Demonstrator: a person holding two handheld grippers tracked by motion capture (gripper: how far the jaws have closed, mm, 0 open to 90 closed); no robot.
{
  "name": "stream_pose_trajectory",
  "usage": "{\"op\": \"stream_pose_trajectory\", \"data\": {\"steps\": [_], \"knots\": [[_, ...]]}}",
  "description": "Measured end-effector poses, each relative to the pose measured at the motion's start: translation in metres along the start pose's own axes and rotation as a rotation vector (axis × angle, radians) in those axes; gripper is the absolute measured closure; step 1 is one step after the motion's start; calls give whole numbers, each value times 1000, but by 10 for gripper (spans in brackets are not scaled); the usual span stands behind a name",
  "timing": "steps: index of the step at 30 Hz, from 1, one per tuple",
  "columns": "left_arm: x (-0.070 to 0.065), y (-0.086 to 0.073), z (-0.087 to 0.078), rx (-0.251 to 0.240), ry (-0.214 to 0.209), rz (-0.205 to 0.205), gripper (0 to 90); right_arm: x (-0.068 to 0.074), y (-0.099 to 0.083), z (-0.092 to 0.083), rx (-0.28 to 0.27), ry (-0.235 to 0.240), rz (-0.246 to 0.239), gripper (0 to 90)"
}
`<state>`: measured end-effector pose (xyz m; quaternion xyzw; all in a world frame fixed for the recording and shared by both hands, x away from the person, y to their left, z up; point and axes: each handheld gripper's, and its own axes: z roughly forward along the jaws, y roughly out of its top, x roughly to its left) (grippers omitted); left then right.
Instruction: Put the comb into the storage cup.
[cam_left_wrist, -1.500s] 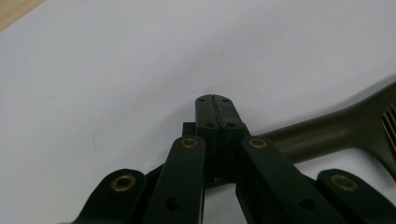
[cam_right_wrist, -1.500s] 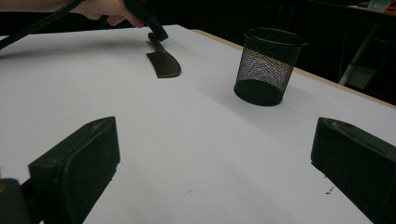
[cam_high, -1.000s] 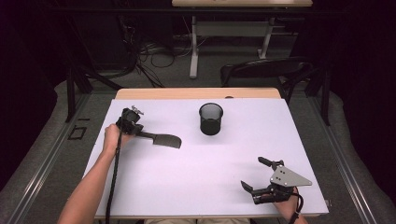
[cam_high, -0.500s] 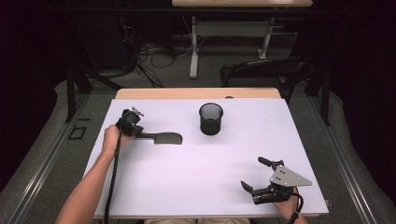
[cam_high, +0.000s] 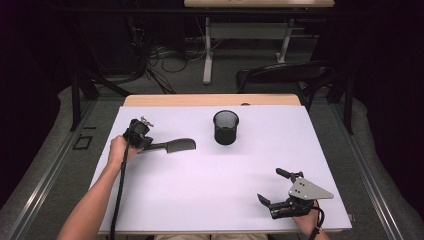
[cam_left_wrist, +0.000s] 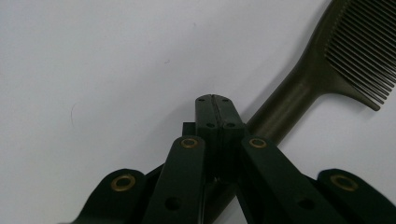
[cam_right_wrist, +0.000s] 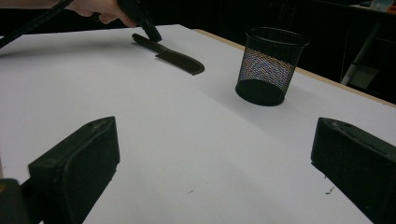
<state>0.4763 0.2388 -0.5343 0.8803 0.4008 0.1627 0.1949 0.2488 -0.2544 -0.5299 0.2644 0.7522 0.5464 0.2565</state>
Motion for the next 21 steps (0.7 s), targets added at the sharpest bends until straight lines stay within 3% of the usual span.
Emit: {"op": "stream_pose_trajectory", "data": {"steps": [21], "knots": [[-7,-9,-6,-6,-8,0,900,0,0,0,3,0,-9,8]]}}
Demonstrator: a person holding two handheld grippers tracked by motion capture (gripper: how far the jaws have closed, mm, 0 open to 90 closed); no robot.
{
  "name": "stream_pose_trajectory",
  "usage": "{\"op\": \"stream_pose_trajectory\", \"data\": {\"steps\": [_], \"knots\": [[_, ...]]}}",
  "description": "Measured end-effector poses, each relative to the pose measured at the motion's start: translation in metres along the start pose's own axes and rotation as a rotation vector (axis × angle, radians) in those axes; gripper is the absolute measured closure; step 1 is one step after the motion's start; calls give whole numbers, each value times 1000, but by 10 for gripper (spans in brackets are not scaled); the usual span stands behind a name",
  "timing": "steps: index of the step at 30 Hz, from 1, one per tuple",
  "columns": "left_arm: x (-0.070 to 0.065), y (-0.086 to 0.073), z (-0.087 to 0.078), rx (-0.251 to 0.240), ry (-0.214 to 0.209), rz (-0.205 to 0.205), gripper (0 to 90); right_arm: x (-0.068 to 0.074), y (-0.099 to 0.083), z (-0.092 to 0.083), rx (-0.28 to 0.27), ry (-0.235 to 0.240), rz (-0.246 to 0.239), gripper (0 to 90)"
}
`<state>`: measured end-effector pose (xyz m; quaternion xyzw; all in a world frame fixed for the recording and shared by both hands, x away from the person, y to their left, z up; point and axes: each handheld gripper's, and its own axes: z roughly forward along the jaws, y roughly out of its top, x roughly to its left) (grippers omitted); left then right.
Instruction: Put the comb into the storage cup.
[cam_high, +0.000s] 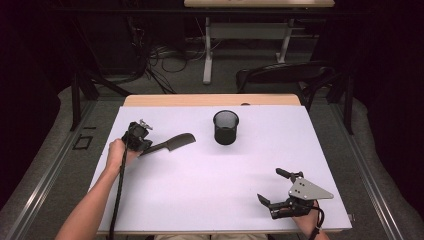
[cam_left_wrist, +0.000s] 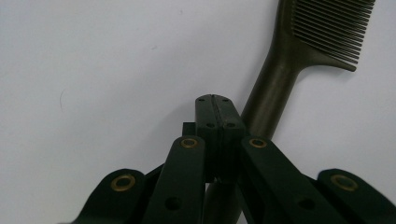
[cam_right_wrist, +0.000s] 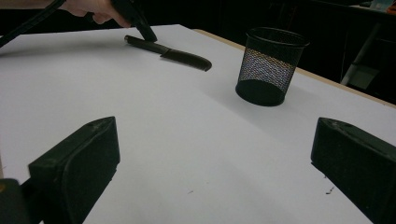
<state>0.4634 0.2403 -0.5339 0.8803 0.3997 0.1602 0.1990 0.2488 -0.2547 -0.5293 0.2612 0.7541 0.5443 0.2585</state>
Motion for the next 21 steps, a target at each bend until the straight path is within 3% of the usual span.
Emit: {"op": "stream_pose_trajectory", "data": {"steps": [21], "knots": [[-5,-6,-5,-4,0,-15,900,0,0,0,-1,-1,-3,8]]}}
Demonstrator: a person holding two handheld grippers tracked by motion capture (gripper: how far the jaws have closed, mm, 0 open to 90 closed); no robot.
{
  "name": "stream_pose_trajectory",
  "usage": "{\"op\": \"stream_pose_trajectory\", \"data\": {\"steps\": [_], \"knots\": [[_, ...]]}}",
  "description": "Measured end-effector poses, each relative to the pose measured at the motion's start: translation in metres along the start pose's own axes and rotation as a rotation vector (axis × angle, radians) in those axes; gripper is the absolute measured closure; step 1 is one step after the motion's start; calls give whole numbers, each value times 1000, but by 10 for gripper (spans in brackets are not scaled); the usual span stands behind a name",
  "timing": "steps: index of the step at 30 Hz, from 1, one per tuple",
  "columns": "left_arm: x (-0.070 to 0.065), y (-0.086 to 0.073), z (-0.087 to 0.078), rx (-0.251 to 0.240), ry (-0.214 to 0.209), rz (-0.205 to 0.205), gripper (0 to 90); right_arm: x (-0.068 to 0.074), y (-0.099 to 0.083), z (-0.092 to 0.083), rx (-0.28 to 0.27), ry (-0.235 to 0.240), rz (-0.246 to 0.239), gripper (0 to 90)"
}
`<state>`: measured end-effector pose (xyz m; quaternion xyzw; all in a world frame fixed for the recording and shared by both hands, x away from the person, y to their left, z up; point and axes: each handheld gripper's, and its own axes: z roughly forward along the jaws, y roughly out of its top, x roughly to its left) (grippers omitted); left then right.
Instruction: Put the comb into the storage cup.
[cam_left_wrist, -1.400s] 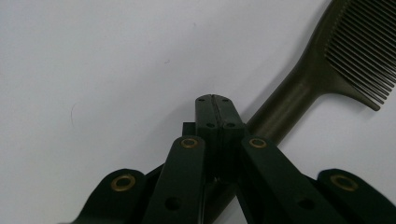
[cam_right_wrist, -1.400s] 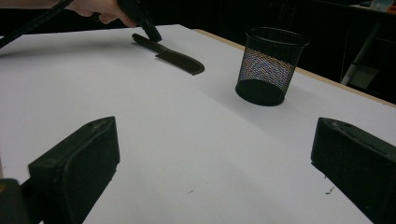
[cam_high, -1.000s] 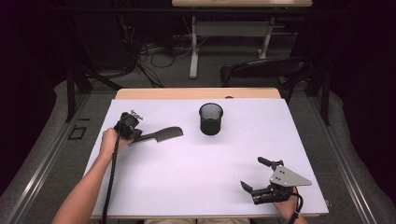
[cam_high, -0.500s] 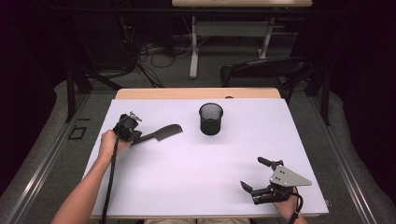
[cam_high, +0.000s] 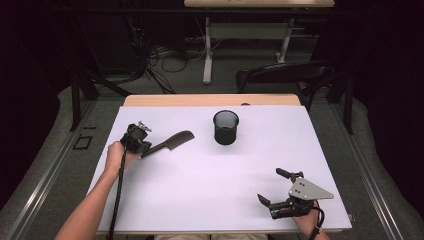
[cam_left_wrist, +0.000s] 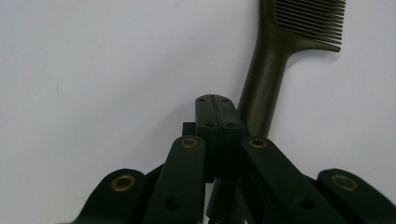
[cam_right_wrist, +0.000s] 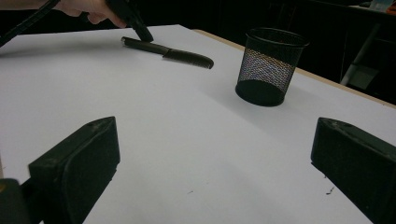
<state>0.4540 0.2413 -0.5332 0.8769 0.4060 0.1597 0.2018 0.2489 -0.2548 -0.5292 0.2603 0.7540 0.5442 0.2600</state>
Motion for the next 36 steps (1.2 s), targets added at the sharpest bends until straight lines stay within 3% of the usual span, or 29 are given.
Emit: {"op": "stream_pose_trajectory", "data": {"steps": [36], "knots": [[-7,-4,-4,11,-5,-39,900,1,0,0,1,4,8,9]]}}
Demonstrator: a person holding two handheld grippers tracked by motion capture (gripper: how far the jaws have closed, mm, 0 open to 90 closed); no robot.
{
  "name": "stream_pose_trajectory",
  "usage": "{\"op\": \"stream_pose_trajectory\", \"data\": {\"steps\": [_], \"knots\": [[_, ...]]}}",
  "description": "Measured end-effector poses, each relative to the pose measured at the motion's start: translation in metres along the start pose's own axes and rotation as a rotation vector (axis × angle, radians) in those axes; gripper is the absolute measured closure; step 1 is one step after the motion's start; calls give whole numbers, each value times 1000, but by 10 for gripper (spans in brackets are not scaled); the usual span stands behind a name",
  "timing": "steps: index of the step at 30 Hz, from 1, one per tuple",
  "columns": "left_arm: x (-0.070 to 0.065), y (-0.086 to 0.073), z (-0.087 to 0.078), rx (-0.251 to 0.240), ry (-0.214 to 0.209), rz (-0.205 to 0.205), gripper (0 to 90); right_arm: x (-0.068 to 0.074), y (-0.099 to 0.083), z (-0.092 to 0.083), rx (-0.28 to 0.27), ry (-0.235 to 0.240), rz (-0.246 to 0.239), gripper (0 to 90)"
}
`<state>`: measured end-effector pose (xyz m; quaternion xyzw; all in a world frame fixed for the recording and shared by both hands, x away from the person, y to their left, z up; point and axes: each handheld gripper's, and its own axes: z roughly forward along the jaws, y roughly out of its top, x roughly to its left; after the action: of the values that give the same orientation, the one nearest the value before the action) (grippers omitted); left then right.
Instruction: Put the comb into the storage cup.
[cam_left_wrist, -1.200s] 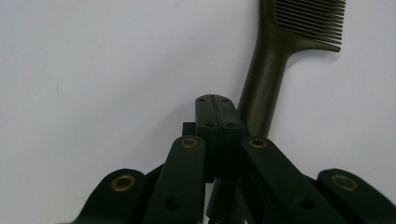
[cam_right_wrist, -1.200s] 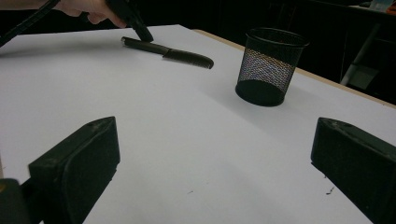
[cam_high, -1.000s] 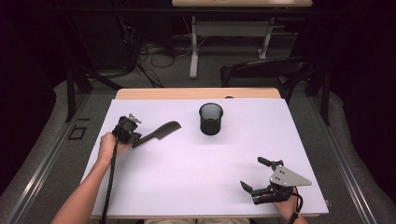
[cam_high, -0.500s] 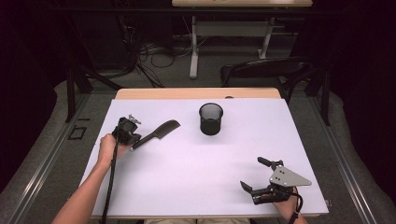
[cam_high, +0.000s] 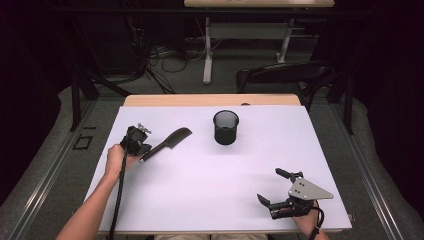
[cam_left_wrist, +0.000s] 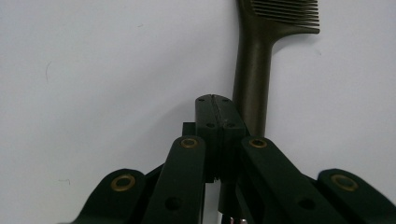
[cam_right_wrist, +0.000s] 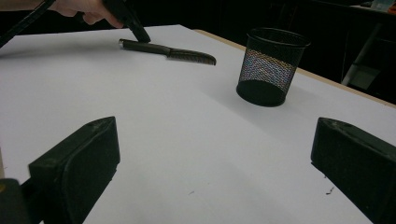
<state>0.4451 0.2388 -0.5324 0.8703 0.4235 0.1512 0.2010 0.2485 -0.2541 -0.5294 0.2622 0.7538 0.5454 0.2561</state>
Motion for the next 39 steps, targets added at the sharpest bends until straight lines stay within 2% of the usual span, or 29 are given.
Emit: {"op": "stream_pose_trajectory", "data": {"steps": [7,11,14,19,22,25,27,33,39], "knots": [[0,0,0,-4,2,-4,900,0,0,0,-2,-1,1,8],[1,0,-3,-29,13,-3,879,0,0,0,-1,0,1,8],[3,0,-8,-63,21,-7,748,0,0,0,-1,0,1,9],[5,-1,-16,-102,25,-11,447,1,0,0,0,1,7,9],[5,-2,-21,-127,12,0,348,0,0,1,0,2,0,8],[3,-2,-24,-146,-5,20,297,0,0,1,3,2,1,8],[2,-2,-27,-164,-16,29,232,0,0,1,2,3,1,9],[1,-2,-30,-177,-34,41,92,0,0,1,1,0,3,9],[-3,-1,-31,-182,-44,61,18,1,0,0,3,3,7,9]]}}
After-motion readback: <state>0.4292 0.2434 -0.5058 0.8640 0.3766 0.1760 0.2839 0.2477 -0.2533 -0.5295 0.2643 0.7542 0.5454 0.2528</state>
